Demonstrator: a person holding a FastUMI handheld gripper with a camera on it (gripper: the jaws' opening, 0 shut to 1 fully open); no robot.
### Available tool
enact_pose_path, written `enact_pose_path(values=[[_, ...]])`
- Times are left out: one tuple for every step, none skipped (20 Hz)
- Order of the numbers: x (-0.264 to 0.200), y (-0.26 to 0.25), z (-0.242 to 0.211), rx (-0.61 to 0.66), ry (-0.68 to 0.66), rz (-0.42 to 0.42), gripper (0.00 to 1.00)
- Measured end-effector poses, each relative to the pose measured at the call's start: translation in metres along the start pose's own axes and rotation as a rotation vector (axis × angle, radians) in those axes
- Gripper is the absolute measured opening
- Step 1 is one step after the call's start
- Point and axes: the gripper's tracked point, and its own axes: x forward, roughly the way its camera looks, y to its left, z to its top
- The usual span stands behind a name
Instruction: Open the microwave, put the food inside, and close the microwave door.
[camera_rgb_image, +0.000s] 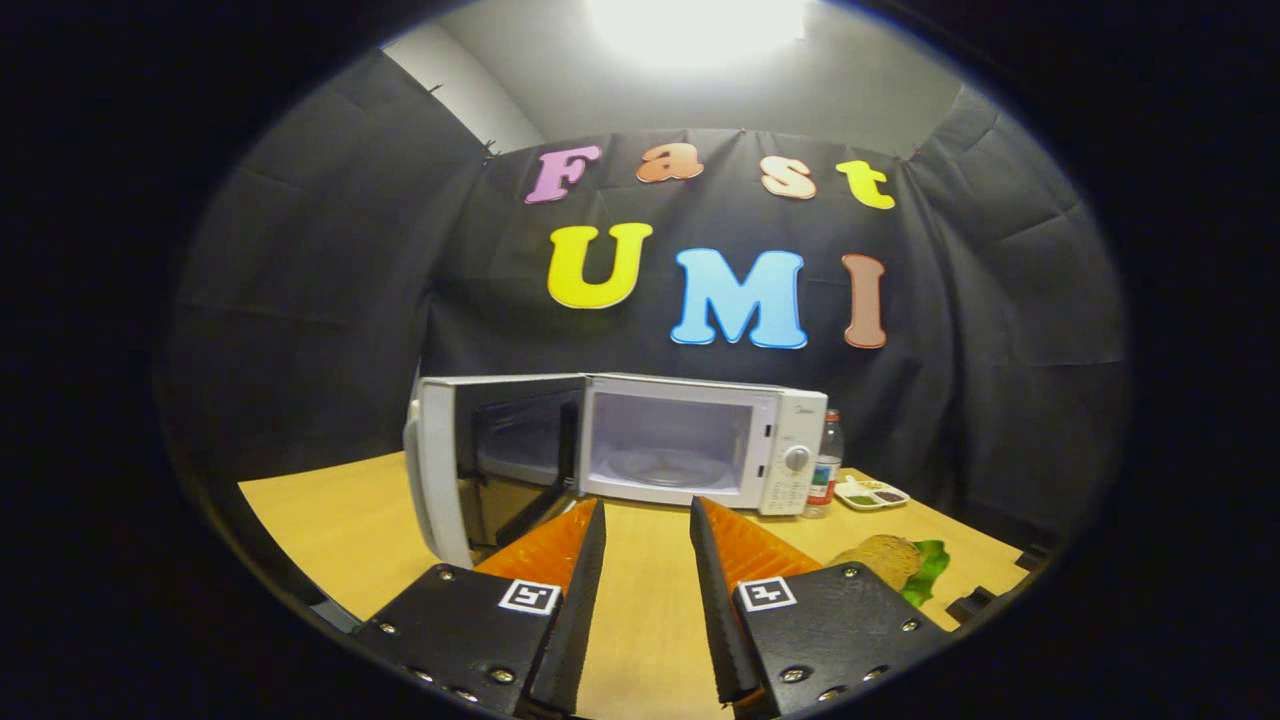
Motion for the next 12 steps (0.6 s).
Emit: enact_pose_path(values=[[0.000,-0.017,-0.007,0.006,0.008,-0.017,0.50],[0.000,-0.032,-0.012,0.008,0.010,-0.031,0.50],[-0.001,-0.049,-0.016,0.006,0.009,-0.054,0.50],[-0.001,-0.065,-0.023,0.003,0.012,-0.076,0.50],[-0.003,-0.081,-0.031,0.006,0.023,-0.097,0.50],[-0.003,-0.093,-0.040,0.017,0.036,-0.112,0.50],[-0.004,-0.106,-0.047,0.029,0.048,-0.129,0.50],[-0.004,-0.121,-0.056,0.041,0.063,-0.155,0.50],[-0.005,-0.135,-0.064,0.057,0.076,-0.180,0.50],[-0.007,-0.147,-0.070,0.082,0.084,-0.201,0.50],[-0.008,-0.157,-0.074,0.110,0.086,-0.216,0.50],[-0.008,-0.166,-0.075,0.129,0.082,-0.236,0.50]])
